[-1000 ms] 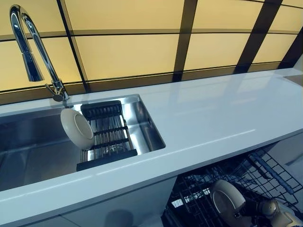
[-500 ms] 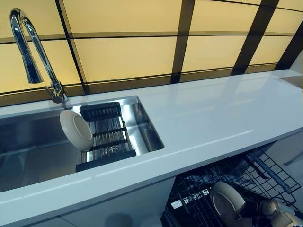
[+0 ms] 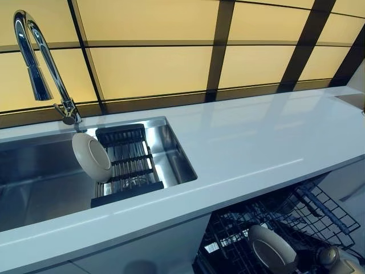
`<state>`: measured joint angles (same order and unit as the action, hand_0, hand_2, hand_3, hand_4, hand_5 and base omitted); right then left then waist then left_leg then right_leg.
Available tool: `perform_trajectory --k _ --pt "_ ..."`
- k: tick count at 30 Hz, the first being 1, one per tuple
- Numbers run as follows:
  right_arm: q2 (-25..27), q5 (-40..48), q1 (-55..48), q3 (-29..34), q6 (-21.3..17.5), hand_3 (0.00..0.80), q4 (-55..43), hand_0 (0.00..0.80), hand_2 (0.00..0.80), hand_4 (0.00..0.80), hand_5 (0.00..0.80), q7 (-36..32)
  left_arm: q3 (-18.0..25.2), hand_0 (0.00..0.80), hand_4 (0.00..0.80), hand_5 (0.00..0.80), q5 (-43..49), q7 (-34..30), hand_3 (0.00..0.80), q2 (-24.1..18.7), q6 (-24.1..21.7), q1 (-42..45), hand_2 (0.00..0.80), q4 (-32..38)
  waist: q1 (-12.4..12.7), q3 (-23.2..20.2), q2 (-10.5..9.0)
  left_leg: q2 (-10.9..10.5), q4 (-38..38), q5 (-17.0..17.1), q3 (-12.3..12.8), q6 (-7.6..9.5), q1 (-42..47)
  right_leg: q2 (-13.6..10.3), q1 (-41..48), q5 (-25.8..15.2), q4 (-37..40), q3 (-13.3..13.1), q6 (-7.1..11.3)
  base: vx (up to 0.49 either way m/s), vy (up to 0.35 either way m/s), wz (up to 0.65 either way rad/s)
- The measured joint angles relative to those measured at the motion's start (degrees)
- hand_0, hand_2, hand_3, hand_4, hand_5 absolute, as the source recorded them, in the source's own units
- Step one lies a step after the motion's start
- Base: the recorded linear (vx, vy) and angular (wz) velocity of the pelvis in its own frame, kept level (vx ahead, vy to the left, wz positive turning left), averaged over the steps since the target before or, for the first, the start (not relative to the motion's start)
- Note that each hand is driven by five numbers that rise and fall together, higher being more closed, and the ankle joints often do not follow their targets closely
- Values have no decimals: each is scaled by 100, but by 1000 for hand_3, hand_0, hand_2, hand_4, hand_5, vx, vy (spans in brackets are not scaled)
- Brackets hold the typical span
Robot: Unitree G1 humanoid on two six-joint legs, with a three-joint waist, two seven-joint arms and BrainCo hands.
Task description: Take plates into dishwasher
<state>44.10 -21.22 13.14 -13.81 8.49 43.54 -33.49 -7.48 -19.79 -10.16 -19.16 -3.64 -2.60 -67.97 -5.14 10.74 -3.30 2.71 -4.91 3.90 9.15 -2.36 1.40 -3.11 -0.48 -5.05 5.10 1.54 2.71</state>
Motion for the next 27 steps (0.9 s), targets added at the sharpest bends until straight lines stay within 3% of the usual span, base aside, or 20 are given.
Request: perform_trajectory --k 13,19,27 --pt "986 797 -216 564 372 0 -292 0 0 0 0 -773 36 0 0 0 1 -5 0 -13 5 19 0 -4 -88 -38 -43 6 0 0 57 0 13 15 -14 -10 -2 -68 13 4 -1 -1" --pt "1677 1135 -219 1013 359 0 -259 0 0 0 0 -1015 168 0 0 0 2 -7 0 -20 6 52 0 -70 -189 -69 -101 12 -1 -18 120 16 28 21 -26 -19 -1 -122 24 12 -1 -5" --pt "2481 1651 -154 1124 174 0 -21 0 0 0 0 -1019 172 0 0 0 1 -7 0 -116 -53 90 0 -70 -204 -152 -259 49 -2 -42 197 -1 74 67 -26 -28 1 -209 19 10 9 -5"
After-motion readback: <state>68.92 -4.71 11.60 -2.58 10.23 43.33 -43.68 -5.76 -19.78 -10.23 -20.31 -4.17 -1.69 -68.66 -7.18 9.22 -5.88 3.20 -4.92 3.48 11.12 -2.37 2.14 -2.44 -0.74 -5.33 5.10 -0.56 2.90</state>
